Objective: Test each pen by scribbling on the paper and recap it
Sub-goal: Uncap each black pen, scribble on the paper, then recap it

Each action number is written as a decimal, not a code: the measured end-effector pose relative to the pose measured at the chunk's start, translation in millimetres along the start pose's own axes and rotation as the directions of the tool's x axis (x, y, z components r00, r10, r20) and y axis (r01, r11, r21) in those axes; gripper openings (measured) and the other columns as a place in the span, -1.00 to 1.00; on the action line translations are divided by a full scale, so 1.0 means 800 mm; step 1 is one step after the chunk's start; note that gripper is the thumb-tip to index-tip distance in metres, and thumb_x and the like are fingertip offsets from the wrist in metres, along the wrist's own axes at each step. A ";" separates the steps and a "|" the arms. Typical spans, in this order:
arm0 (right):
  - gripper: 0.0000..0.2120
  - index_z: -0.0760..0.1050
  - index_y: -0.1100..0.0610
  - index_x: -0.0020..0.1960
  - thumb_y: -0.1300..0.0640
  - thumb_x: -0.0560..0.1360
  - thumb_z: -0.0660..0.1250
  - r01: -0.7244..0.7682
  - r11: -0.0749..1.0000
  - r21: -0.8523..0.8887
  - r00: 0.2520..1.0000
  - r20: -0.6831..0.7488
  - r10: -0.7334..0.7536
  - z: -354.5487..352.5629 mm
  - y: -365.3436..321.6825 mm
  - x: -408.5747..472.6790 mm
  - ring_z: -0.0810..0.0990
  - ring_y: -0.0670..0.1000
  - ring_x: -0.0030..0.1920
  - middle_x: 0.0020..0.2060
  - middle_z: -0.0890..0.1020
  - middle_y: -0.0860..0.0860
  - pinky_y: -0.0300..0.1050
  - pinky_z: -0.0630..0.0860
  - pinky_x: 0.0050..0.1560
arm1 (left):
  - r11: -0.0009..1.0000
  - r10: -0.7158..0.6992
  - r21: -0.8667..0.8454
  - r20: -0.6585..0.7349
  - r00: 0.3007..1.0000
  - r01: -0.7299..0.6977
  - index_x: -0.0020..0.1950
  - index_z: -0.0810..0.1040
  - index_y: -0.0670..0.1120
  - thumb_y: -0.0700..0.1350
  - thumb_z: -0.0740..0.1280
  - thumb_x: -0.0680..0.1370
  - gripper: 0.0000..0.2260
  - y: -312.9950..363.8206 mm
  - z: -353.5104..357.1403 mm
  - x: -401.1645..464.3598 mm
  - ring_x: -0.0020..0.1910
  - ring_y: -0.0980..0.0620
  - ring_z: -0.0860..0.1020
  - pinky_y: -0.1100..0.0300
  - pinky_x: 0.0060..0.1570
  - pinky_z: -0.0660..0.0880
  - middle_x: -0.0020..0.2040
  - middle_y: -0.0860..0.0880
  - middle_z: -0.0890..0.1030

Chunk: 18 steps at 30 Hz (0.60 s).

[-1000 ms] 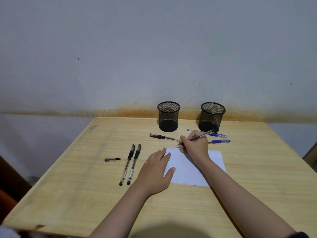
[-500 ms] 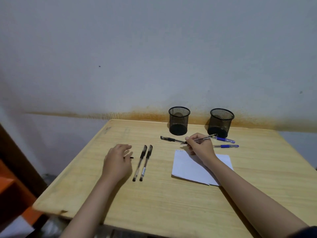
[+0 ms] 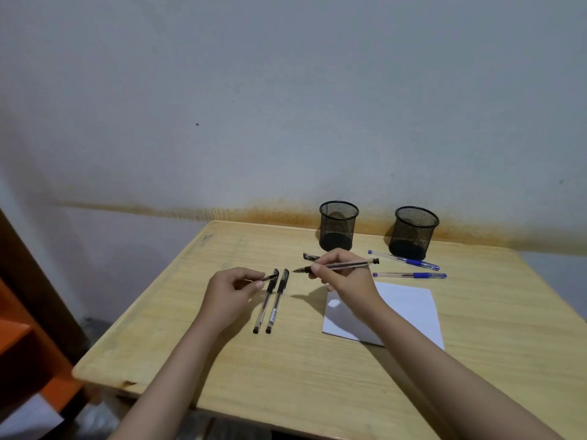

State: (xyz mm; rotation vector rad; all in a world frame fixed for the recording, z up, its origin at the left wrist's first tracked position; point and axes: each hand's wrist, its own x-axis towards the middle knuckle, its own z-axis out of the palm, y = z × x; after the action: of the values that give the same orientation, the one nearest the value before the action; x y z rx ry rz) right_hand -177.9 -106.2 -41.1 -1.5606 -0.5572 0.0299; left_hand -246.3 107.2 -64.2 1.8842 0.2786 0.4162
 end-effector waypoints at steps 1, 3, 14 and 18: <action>-0.96 0.57 0.31 -0.14 0.33 0.44 0.41 0.006 1.000 0.000 1.000 0.012 -0.006 0.003 -0.001 -0.002 0.60 -0.22 -0.34 -0.31 0.65 0.09 -0.40 0.45 -0.34 | 0.997 -0.015 -0.075 0.004 1.000 0.015 -0.14 0.70 -0.02 -0.26 0.44 0.43 -0.85 0.005 0.004 -0.004 -0.08 0.02 0.65 -0.03 0.01 0.59 -0.16 -0.02 0.71; -0.96 0.59 0.28 -0.15 0.30 0.42 0.44 0.020 1.000 -0.019 0.999 0.026 -0.020 0.008 -0.003 -0.004 0.62 -0.16 -0.29 -0.30 0.67 0.09 -0.36 0.49 -0.29 | 0.981 -0.030 -0.192 0.015 0.999 0.032 -0.13 0.70 -0.05 -0.29 0.42 0.44 -0.85 0.014 0.013 -0.012 -0.05 -0.06 0.65 -0.14 0.06 0.57 -0.14 -0.05 0.71; -0.92 0.64 0.23 -0.17 0.24 0.37 0.51 0.052 0.997 -0.056 0.998 0.022 -0.051 0.014 0.000 -0.009 0.65 0.03 -0.21 -0.27 0.68 0.09 -0.08 0.55 -0.15 | 0.979 0.128 -0.167 0.051 0.990 -0.118 -0.21 0.67 -0.02 -0.36 0.41 0.41 -0.77 0.046 0.030 -0.023 -0.15 0.10 0.64 0.24 -0.11 0.52 -0.18 -0.03 0.68; -0.90 0.64 0.30 -0.15 0.30 0.36 0.50 0.068 0.998 0.015 0.998 0.005 -0.068 0.017 -0.001 -0.014 0.64 -0.10 -0.24 -0.30 0.67 0.00 -0.22 0.55 -0.22 | 0.974 0.185 -0.131 0.007 0.983 -0.182 -0.27 0.65 0.00 -0.40 0.40 0.40 -0.71 0.049 0.031 -0.021 -0.20 0.13 0.62 0.20 -0.12 0.54 -0.23 -0.01 0.65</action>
State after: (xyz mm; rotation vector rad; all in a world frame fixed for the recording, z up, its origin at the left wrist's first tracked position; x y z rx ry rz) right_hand -193.1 -97.5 -45.0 -1.5265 -0.6134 -0.0134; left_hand -251.4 66.3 -37.5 1.7904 0.0623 0.5284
